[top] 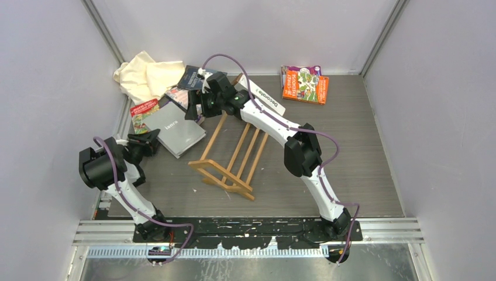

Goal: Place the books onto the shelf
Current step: Pick up the book from the center of the board.

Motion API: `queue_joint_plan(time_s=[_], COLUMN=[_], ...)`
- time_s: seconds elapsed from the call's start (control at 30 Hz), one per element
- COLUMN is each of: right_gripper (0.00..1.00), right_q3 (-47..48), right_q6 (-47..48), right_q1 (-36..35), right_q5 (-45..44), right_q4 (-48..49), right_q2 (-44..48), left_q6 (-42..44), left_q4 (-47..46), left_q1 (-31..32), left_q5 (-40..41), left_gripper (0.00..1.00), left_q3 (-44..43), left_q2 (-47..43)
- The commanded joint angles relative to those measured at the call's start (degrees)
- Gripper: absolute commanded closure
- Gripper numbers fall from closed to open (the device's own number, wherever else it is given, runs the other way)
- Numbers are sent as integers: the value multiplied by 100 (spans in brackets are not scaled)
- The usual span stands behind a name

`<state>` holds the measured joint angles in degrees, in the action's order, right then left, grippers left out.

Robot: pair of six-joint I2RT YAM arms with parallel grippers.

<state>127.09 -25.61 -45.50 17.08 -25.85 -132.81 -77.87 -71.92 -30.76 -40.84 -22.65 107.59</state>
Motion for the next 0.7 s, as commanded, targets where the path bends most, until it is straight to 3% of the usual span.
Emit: queue_joint_plan(time_s=[0.0, 0.67], right_gripper=[11, 11], right_q3=[301, 500], right_q6=[58, 199], right_q1=[32, 32], right_q5=[-7, -147], right_q4=[1, -260], right_q2=[148, 251], left_q6=[-229, -774], left_q4=[-204, -226], left_q1=[33, 32], left_q5=[-161, -55], left_gripper=[97, 100], left_q3=[-152, -182], left_q2=[-205, -801])
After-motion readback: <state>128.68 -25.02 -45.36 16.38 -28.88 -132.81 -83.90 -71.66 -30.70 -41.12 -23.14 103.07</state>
